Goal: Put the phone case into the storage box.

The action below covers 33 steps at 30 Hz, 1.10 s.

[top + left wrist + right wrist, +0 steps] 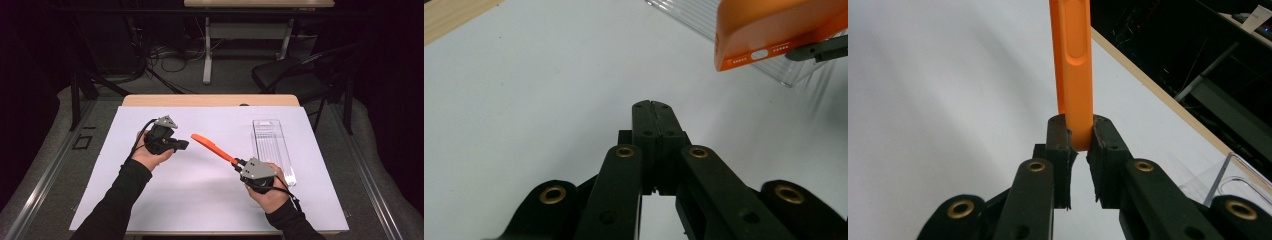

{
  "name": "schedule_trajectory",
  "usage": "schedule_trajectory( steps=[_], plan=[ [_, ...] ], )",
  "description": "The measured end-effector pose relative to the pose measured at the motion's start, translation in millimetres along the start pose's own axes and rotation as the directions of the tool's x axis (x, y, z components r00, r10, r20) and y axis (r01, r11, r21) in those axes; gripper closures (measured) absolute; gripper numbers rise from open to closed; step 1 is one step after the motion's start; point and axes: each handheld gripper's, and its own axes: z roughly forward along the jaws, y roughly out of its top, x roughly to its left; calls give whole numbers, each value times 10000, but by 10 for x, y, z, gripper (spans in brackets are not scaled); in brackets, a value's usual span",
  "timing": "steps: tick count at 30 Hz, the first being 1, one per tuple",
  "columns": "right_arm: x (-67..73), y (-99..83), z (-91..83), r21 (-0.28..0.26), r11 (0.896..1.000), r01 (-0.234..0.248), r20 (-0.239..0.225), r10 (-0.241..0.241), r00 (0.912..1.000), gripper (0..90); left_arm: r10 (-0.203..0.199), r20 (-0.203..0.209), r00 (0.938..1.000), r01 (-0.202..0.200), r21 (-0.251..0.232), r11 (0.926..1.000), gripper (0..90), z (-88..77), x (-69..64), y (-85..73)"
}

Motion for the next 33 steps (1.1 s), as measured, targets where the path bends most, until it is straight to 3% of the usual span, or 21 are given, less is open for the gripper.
schedule_trajectory(
  steps=[6, 9, 17, 23, 26, 33],
  plan=[
    [-33, 3, 17, -408, 9943, -989, -321, 976, 9947, 810, -422, 371, 9984, 460, -1090, 9930, 900, -60, 1, -68],
    [-54, 11, 29, -694, 9835, -1670, -598, 1630, 9848, 810, -610, 542, 9967, 686, -1522, 9860, 900, -80, 3, -115],
    [-75, -45, 57, -944, 9585, -2689, -963, 2600, 9608, 810, -779, 551, 9954, 876, -2050, 9748, 900, -68, -44, -221],
    [-56, -92, 66, -1015, 9449, -3112, -1159, 2995, 9470, 810, -802, 537, 9953, 906, -2325, 9684, 900, -87, -74, -238],
    [-38, -100, 63, -1031, 9445, -3118, -1172, 2998, 9468, 810, -857, 606, 9945, 983, -2500, 9633, 887, -99, -105, -244],
    [8, -104, 60, -1148, 9381, -3267, -1330, 3114, 9409, 810, -803, 589, 9950, 924, -2450, 9651, 777, -24, -190, -246]
  ],
)
